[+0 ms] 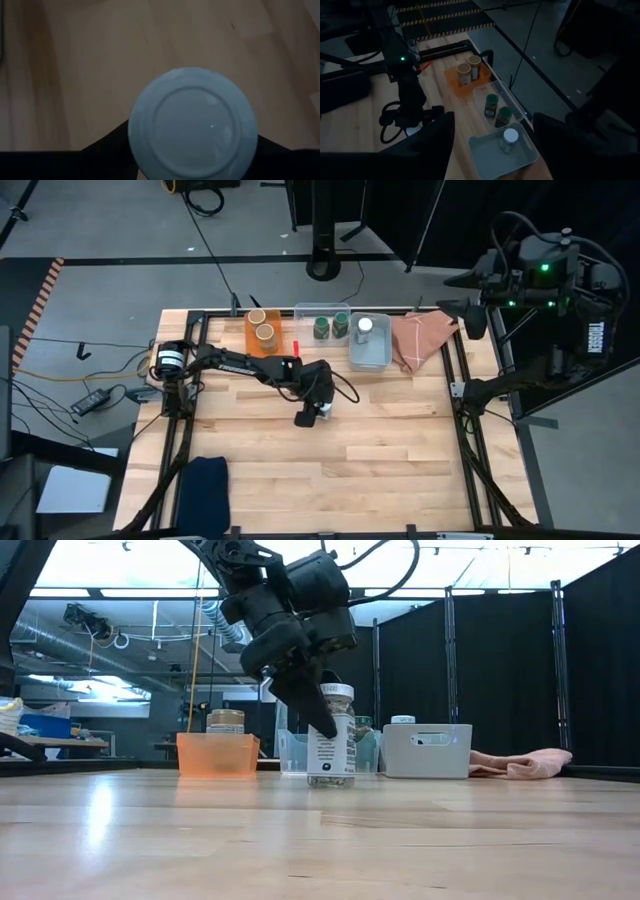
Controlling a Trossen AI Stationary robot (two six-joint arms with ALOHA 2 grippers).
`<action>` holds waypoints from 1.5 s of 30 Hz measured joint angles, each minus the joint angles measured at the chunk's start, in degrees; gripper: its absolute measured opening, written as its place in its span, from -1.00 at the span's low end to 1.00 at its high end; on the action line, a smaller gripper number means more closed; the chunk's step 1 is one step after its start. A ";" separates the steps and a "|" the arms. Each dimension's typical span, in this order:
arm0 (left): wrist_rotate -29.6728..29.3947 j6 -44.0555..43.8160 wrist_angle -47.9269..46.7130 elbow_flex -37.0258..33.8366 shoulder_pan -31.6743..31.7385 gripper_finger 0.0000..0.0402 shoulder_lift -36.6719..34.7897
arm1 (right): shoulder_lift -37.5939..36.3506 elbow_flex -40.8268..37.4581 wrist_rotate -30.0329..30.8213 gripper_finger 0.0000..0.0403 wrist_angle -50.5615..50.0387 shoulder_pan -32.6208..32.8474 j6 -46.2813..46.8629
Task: Sort spices by type
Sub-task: Put the white seasoning bottle into the gray bin
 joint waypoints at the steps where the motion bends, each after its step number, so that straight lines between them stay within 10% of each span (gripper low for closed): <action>1: -0.15 -1.09 0.10 0.00 0.00 -0.03 -0.02 | -0.06 0.00 0.00 0.37 0.00 0.00 0.02; 45: -19.54 -24.83 12.22 23.81 8.75 -0.01 8.44 | -3.91 0.00 -0.47 0.27 -3.74 -0.02 1.45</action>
